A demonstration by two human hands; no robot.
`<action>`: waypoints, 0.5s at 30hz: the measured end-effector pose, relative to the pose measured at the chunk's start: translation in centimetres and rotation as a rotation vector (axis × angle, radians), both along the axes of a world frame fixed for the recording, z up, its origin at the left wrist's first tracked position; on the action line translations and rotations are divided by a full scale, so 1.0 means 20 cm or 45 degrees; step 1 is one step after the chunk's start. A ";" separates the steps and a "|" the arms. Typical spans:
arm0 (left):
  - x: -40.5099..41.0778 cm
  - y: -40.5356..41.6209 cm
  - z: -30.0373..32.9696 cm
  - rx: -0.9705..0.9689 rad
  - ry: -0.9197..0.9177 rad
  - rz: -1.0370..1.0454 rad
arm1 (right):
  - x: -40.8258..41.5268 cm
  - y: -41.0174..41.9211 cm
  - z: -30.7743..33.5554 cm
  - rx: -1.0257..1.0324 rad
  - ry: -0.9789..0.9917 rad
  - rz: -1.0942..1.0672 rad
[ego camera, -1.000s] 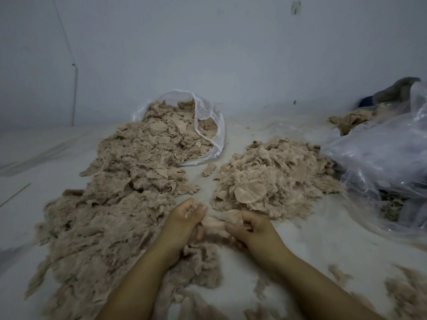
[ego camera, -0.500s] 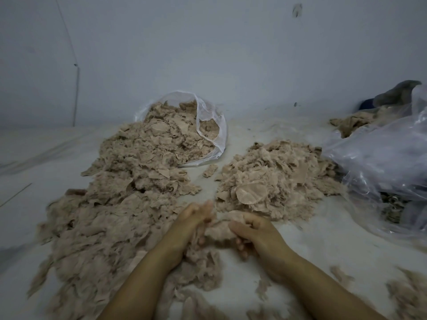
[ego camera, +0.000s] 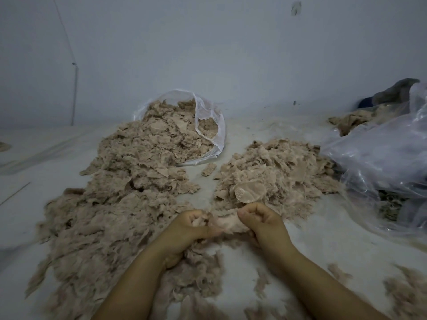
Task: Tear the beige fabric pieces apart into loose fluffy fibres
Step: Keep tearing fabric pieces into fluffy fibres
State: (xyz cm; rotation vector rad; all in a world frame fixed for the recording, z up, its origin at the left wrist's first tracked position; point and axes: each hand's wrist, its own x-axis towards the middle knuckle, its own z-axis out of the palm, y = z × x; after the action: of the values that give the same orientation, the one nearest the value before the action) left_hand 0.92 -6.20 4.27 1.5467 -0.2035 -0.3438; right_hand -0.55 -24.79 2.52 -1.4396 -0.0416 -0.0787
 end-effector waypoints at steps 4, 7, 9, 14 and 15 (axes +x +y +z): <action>0.03 0.02 0.00 -0.086 0.080 0.055 | 0.00 -0.02 0.02 0.047 0.066 -0.008; 0.03 0.02 0.00 -0.180 0.064 0.023 | -0.01 -0.01 0.02 -0.016 0.006 0.054; 0.01 0.00 -0.02 0.098 -0.071 -0.004 | -0.02 0.02 0.01 -0.072 -0.060 0.117; 0.02 -0.04 -0.01 0.029 -0.136 0.380 | 0.00 0.02 0.00 -0.085 -0.070 -0.063; 0.03 -0.02 0.01 -0.073 -0.070 0.494 | 0.01 0.01 0.01 -0.100 -0.064 -0.134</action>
State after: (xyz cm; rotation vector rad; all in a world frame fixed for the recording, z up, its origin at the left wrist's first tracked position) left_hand 1.49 -6.52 4.46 1.5015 0.0455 0.0109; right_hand -0.42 -24.66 2.68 -1.5178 -0.0101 -0.2015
